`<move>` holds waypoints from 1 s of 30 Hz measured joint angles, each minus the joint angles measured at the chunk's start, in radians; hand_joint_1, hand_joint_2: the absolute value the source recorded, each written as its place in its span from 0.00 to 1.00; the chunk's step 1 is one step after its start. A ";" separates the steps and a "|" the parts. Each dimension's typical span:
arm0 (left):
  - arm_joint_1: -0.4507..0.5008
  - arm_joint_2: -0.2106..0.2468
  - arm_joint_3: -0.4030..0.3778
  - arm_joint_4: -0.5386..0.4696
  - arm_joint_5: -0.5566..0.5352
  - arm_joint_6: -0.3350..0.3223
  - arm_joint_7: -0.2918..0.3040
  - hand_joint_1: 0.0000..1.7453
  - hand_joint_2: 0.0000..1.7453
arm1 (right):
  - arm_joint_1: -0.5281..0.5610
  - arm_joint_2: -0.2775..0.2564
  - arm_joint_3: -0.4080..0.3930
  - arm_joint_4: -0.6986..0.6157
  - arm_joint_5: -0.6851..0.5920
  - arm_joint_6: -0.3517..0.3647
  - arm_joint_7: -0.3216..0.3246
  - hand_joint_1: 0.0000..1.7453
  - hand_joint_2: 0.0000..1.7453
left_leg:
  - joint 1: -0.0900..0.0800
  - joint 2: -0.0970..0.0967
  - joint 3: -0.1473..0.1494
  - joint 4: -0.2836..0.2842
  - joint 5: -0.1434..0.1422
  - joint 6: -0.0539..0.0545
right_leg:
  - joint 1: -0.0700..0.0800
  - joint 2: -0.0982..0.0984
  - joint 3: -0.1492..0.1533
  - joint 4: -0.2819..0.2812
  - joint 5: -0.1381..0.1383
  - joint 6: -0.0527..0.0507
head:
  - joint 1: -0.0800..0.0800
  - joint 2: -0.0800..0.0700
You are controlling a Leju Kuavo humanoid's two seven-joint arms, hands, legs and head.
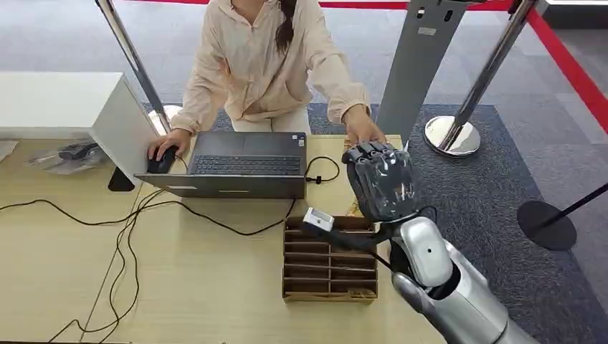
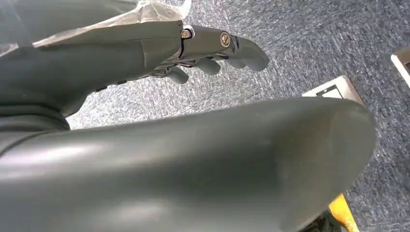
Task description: Pass the card to the sensor for recognition and then transmit it.
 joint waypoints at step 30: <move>0.000 0.000 -0.006 0.000 0.005 0.008 -0.013 0.00 0.00 | 0.000 0.000 -0.008 -0.003 -0.017 -0.046 0.014 1.00 1.00 | 0.000 0.000 0.000 0.000 0.000 0.000 | 0.000 0.000 0.000 0.000 0.000 0.000 | 0.000 0.000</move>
